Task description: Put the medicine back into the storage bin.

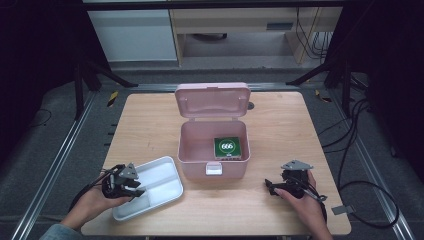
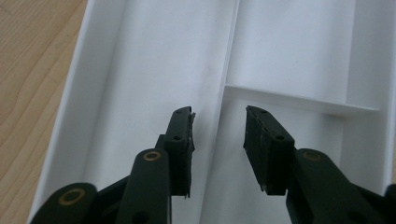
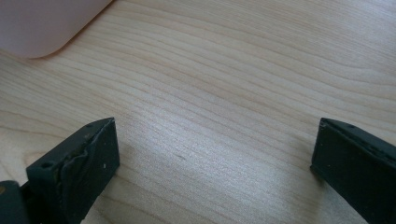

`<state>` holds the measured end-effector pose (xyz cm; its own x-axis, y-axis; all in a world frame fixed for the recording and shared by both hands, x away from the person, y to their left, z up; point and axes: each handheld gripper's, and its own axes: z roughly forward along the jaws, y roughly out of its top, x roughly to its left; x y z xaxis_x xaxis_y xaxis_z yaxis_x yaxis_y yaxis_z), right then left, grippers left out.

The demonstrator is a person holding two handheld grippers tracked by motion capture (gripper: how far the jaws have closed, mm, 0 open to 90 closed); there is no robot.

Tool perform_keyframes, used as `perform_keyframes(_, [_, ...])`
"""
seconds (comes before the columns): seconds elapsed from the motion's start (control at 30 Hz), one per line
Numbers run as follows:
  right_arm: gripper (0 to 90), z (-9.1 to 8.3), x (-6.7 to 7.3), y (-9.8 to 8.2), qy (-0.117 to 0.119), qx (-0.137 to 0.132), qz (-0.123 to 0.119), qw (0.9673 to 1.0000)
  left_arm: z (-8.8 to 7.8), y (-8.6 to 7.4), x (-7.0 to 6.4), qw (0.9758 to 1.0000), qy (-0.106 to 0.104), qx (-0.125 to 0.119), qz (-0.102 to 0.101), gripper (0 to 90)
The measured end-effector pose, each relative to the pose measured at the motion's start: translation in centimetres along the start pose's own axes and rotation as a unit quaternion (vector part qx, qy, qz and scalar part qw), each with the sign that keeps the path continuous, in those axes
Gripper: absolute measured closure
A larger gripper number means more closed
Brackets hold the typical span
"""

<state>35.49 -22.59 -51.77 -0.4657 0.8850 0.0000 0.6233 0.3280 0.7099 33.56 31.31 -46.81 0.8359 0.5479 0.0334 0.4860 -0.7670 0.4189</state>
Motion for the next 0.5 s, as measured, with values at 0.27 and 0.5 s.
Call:
perform_keyframes(0.27, [1.1,0.00,0.00,0.00,0.000,0.000,0.000,1.0000,0.34,0.66,0.22,0.9998,-0.004,0.017,0.012,70.5])
perform_keyframes(0.5, [1.1,0.00,0.00,0.00,0.000,0.000,0.000,1.0000,0.79,0.43,0.36,0.9996,-0.003,0.020,0.020,77.1])
